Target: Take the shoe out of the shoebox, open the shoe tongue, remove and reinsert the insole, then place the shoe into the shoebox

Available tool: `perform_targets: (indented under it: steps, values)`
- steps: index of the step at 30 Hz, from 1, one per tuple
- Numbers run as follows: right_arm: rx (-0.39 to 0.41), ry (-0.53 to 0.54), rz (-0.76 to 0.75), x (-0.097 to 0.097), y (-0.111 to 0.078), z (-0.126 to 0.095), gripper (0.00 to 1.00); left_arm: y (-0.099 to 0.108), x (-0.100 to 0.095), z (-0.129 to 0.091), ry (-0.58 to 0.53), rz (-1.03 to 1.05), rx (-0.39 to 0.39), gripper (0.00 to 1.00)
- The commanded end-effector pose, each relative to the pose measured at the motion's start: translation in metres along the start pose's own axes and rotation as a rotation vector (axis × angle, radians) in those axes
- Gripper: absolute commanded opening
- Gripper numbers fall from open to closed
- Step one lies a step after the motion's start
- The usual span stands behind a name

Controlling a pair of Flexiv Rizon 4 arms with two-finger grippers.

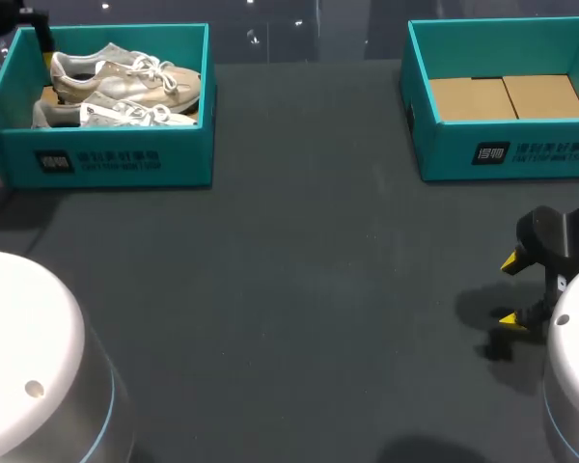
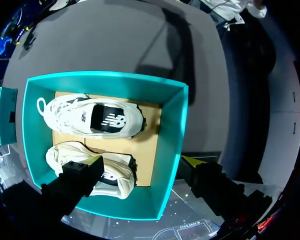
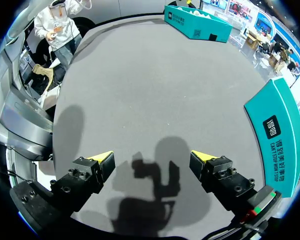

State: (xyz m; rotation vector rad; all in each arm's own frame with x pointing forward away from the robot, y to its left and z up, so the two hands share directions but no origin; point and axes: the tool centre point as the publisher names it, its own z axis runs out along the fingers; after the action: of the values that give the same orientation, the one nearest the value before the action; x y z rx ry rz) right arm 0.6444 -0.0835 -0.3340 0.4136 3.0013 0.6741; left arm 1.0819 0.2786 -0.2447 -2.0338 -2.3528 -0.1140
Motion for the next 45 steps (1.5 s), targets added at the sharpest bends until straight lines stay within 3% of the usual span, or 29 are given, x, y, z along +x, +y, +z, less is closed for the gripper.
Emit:
perform_targets:
  steps: [1,30,39,45]
  values:
    - [0.001,-0.004,0.0,0.002,0.0,-0.001,1.0,-0.002,0.0,0.0,0.0,0.001,-0.006,1.0]
    - [0.001,-0.004,0.0,0.002,0.0,-0.001,1.0,-0.036,-0.003,0.038,-0.05,0.124,-0.013,1.0]
    - [0.001,-0.004,0.0,0.002,0.0,-0.001,1.0,-0.041,-0.009,0.05,-0.031,0.145,-0.028,0.88]
    - [0.001,-0.004,0.0,0.002,0.0,-0.001,1.0,-0.045,-0.01,0.057,-0.032,0.173,-0.017,0.85]
